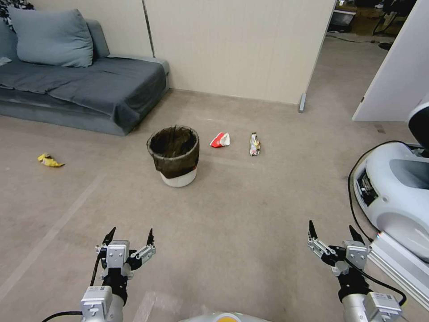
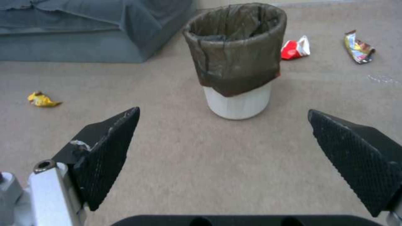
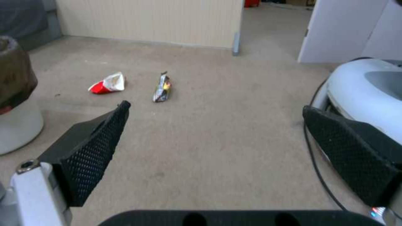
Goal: Pick up the trash bin, then pick up the garbage from the floor and place it into the trash bin.
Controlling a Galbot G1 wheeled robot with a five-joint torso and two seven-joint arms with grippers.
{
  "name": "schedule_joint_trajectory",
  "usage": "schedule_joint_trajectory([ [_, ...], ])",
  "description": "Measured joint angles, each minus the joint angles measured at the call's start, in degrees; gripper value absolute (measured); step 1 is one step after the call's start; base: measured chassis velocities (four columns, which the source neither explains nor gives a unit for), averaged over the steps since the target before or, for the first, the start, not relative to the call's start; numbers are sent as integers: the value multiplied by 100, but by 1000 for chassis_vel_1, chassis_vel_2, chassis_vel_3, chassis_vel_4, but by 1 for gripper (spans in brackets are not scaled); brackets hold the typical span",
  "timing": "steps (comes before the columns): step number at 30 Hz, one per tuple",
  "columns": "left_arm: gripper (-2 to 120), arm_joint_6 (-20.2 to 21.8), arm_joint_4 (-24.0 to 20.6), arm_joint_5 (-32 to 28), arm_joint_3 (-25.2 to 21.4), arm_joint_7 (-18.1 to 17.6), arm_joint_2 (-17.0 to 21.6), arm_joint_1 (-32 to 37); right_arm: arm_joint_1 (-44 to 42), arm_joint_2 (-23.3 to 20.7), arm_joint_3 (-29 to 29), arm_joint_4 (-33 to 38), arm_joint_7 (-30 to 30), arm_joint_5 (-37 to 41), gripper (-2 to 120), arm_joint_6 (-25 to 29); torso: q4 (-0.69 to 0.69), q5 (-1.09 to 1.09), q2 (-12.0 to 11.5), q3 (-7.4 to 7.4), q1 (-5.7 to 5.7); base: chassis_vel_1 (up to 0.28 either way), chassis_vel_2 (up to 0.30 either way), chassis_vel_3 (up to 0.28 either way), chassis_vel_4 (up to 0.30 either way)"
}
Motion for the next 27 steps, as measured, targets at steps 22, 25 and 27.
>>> schedule_joint_trajectory([
  [22,100,21,35,-13,4,18,-4,-12,4,10,-9,-34,0,-22,100,39,1,1,0,0,0,-200,198,195,-199],
  [25,100,26,39,-16,3,18,-4,-13,5,12,-12,-36,0,-22,100,42,1,-4,0,0,0,-193,232,244,-225],
  [27,100,27,39,-17,2,19,-5,-13,5,11,-13,-39,0,-22,100,48,0,3,0,-1,0,-194,212,216,-222],
])
